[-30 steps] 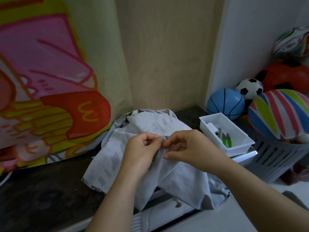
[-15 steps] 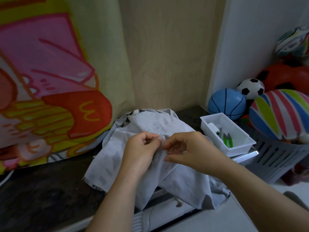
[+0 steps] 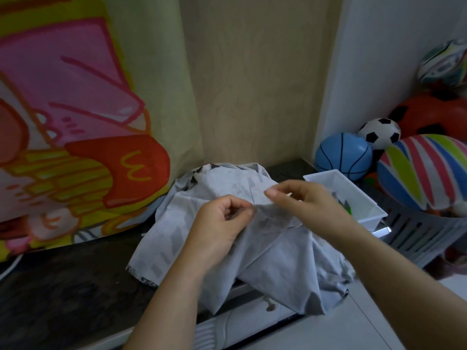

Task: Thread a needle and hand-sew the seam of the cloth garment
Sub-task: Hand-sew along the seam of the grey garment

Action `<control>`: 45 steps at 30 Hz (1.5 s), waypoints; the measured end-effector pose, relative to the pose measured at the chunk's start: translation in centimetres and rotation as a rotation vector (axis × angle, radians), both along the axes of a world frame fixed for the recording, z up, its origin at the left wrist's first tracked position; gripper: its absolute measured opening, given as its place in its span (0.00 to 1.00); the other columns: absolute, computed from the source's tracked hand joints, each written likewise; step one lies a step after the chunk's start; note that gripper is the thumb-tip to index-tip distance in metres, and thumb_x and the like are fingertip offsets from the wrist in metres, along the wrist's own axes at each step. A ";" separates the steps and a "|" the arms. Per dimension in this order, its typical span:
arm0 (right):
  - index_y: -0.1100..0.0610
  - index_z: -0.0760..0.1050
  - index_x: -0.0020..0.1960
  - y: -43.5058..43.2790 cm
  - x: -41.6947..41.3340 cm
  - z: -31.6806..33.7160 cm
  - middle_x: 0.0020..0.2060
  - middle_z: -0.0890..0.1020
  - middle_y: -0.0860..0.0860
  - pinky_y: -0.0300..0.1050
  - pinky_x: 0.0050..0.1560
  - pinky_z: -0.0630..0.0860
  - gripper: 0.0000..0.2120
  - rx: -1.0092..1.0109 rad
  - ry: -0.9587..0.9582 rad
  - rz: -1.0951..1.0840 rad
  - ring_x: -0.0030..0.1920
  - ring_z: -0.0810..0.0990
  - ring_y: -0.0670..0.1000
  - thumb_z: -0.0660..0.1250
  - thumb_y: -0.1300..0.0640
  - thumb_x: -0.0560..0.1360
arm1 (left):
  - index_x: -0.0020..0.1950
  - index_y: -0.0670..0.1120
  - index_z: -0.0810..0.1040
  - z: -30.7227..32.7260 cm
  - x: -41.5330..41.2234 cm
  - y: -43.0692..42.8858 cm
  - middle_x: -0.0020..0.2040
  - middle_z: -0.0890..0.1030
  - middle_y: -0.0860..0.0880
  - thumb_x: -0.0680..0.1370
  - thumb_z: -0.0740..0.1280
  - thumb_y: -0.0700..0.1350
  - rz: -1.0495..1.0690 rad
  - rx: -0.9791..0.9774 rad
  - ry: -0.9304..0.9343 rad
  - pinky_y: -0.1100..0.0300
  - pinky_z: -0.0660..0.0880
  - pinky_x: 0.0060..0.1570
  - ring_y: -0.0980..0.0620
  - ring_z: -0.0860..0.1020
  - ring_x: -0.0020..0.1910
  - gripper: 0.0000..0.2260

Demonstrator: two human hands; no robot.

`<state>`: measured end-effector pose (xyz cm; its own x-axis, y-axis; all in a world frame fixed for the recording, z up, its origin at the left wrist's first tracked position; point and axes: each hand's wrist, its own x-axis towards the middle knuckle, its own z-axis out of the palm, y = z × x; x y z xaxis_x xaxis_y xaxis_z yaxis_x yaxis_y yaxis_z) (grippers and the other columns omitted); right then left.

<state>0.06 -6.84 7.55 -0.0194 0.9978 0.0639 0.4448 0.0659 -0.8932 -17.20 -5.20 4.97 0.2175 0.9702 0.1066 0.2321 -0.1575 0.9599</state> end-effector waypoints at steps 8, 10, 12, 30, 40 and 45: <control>0.59 0.82 0.45 0.0 0.1 -0.5 0.39 0.85 0.48 0.30 0.41 0.76 0.06 -0.238 0.340 0.133 0.40 0.82 0.40 0.66 0.61 0.75 | 0.41 0.48 0.81 0.3 0.4 -0.6 0.32 0.81 0.58 0.75 0.69 0.38 -0.154 -0.031 -0.020 0.72 0.70 0.31 0.65 0.77 0.31 0.06; 0.57 0.81 0.44 0.2 0.1 -0.1 0.36 0.84 0.44 0.28 0.36 0.73 0.06 -0.197 0.350 0.066 0.35 0.80 0.38 0.66 0.60 0.75 | 0.42 0.48 0.80 0.3 0.3 -0.5 0.31 0.80 0.58 0.76 0.69 0.38 -0.162 -0.035 -0.014 0.71 0.70 0.30 0.64 0.76 0.29 0.05; 0.57 0.79 0.47 0.8 0.4 -0.4 0.38 0.83 0.47 0.31 0.31 0.71 0.06 -0.159 0.517 -0.103 0.30 0.76 0.42 0.64 0.58 0.77 | 0.42 0.46 0.80 0.3 0.2 -0.5 0.29 0.79 0.58 0.76 0.69 0.38 -0.163 -0.049 -0.014 0.72 0.69 0.29 0.64 0.75 0.27 0.05; 0.54 0.74 0.48 2.8 4.7 -4.9 0.44 0.76 0.42 0.39 0.48 0.67 0.08 0.231 -0.338 -0.349 0.51 0.73 0.44 0.58 0.53 0.80 | 0.42 0.48 0.80 -0.1 -0.1 -0.1 0.31 0.79 0.58 0.76 0.69 0.40 -0.157 -0.117 0.017 0.71 0.69 0.32 0.63 0.75 0.31 0.05; 0.55 0.77 0.45 2.9 4.8 -3.4 0.44 0.78 0.45 0.30 0.42 0.65 0.07 0.306 -0.304 -0.352 0.51 0.72 0.43 0.62 0.55 0.79 | 0.42 0.46 0.79 0.1 -0.4 -0.3 0.28 0.78 0.58 0.76 0.68 0.39 -0.171 -0.124 0.018 0.72 0.67 0.29 0.64 0.73 0.27 0.04; 0.51 0.74 0.46 1.9 3.1 -2.7 0.40 0.81 0.40 0.29 0.38 0.71 0.05 0.227 -0.157 -0.202 0.43 0.78 0.38 0.61 0.53 0.79 | 0.43 0.48 0.80 0.2 -0.4 -0.2 0.29 0.78 0.59 0.76 0.69 0.41 -0.149 -0.117 0.036 0.72 0.68 0.29 0.65 0.73 0.28 0.04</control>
